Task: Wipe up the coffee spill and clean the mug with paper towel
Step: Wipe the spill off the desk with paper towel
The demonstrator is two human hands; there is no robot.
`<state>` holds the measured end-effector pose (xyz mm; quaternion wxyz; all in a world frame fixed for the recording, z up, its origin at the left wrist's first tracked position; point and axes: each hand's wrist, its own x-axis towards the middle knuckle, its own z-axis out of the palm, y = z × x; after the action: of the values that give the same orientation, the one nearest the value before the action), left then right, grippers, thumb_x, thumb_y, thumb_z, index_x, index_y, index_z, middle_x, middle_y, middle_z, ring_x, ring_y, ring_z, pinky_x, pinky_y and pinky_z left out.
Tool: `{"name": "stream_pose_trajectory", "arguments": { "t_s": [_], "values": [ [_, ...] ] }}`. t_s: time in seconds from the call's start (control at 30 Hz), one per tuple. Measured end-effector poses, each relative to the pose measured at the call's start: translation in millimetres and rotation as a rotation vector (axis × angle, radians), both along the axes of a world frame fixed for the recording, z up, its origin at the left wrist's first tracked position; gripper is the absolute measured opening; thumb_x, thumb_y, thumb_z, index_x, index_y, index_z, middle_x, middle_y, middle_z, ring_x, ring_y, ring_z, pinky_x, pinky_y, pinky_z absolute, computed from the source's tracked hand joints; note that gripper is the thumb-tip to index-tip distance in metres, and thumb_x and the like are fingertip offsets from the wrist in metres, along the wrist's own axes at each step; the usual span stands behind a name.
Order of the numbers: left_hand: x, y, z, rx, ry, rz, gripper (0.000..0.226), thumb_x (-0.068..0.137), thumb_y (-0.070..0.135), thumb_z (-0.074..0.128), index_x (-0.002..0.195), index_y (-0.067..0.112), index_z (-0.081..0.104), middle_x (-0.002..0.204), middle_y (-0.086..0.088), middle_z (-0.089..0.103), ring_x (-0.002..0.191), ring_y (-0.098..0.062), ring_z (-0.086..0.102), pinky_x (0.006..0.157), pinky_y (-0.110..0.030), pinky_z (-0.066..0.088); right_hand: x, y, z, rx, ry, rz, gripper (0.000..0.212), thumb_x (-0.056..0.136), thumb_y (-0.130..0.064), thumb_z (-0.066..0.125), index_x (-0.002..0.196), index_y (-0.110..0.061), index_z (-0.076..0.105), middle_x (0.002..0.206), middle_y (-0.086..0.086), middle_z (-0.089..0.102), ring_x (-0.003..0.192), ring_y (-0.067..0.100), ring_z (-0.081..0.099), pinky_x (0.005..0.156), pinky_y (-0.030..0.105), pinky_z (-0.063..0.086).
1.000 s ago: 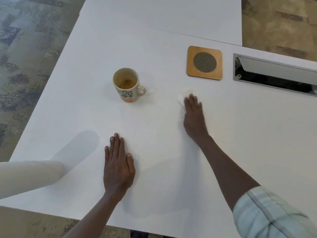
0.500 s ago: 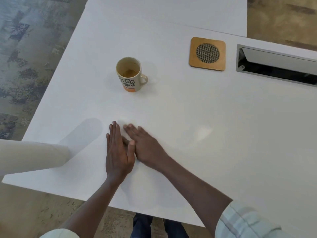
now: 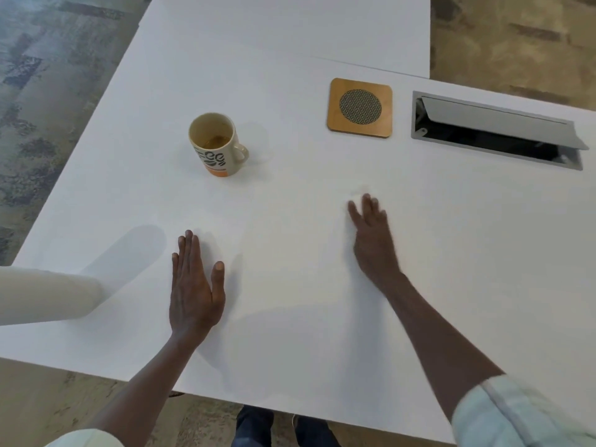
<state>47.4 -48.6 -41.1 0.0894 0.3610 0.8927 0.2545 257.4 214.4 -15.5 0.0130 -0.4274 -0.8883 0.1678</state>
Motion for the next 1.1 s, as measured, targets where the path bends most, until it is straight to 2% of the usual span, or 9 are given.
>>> {"name": "stream_pose_trajectory", "arguments": {
  "t_s": [0.1,0.13,0.23,0.3,0.33,0.43,0.53,0.8,1.1],
  "values": [
    [0.8,0.1,1.5,0.007,-0.003,0.001,0.073,0.103,0.045,0.025,0.159,-0.002,0.018,0.17,-0.01,0.017,0.159,-0.018,0.007,0.129,-0.039,0.007,-55.1,-39.4,-7.2,-0.075,-0.002,0.253,0.07,0.087,0.008,0.033,0.153,-0.012,0.019,0.161,0.022,0.002,0.151,0.036,0.001,0.12,0.036,-0.01],
    [1.4,0.0,1.9,0.005,-0.002,-0.001,0.073,0.103,0.044,0.025,0.159,-0.002,0.018,0.17,-0.011,0.017,0.159,-0.018,0.007,0.129,-0.04,0.008,-62.7,-64.4,-9.1,-0.088,0.021,0.366,0.07,0.087,0.007,0.031,0.153,-0.012,0.02,0.161,0.022,0.004,0.151,0.036,0.002,0.12,0.037,-0.01],
    [1.2,0.0,2.8,0.001,0.0,-0.003,0.072,0.103,0.044,0.024,0.159,-0.001,0.018,0.17,-0.011,0.018,0.159,-0.018,0.008,0.129,-0.041,0.009,-39.7,-120.2,-7.8,-0.083,0.112,0.544,0.071,0.081,0.002,0.023,0.149,-0.012,0.036,0.159,0.018,0.023,0.148,0.033,0.019,0.121,0.045,0.01],
    [1.0,0.9,3.3,-0.002,-0.003,-0.002,0.072,0.103,0.043,0.025,0.159,-0.001,0.019,0.17,-0.01,0.018,0.159,-0.018,0.008,0.129,-0.04,0.009,-7.0,-109.2,-2.9,-0.042,0.126,0.514,0.071,0.076,0.001,0.028,0.144,-0.011,0.046,0.154,0.019,0.034,0.143,0.034,0.033,0.118,0.047,0.024],
    [1.3,0.7,3.3,-0.005,-0.003,-0.002,0.071,0.103,0.043,0.025,0.159,-0.001,0.02,0.169,-0.01,0.019,0.159,-0.018,0.009,0.129,-0.04,0.009,5.7,-91.7,-1.4,-0.005,0.122,0.432,0.07,0.076,0.001,0.031,0.143,-0.01,0.046,0.152,0.02,0.035,0.141,0.037,0.036,0.118,0.046,0.024],
    [0.5,0.5,3.0,-0.017,0.005,-0.005,0.071,0.104,0.044,0.024,0.159,0.0,0.02,0.169,-0.008,0.019,0.159,-0.016,0.008,0.129,-0.035,0.007,14.2,-23.1,5.2,-0.028,0.023,0.168,0.071,0.082,0.01,0.037,0.15,-0.01,0.029,0.159,0.022,0.015,0.148,0.038,0.015,0.122,0.039,0.002],
    [0.4,0.0,1.9,-0.025,0.006,-0.013,0.07,0.104,0.045,0.024,0.159,0.001,0.019,0.169,-0.007,0.019,0.159,-0.014,0.008,0.129,-0.032,0.006,-23.9,23.0,6.8,-0.006,0.048,0.083,0.073,0.086,0.015,0.035,0.153,-0.011,0.024,0.162,0.018,0.008,0.151,0.033,0.004,0.122,0.041,0.003],
    [0.2,0.7,4.4,-0.023,-0.003,-0.02,0.069,0.104,0.043,0.027,0.159,0.0,0.023,0.168,-0.009,0.023,0.158,-0.018,0.014,0.129,-0.032,0.007,-127.5,28.5,-9.6,-0.003,0.129,0.198,0.071,0.088,0.01,0.036,0.154,-0.013,0.023,0.163,0.018,0.007,0.152,0.031,0.003,0.123,0.04,0.003],
    [0.1,0.5,5.8,0.006,-0.012,-0.031,0.071,0.105,0.047,0.022,0.159,0.002,0.021,0.169,-0.008,0.021,0.159,-0.015,0.01,0.129,-0.032,0.008,-165.8,-38.9,-12.5,-0.056,0.152,0.377,0.068,0.088,0.005,0.041,0.153,-0.01,0.026,0.163,0.017,0.011,0.152,0.031,0.005,0.124,0.041,0.004]
  ]
}}
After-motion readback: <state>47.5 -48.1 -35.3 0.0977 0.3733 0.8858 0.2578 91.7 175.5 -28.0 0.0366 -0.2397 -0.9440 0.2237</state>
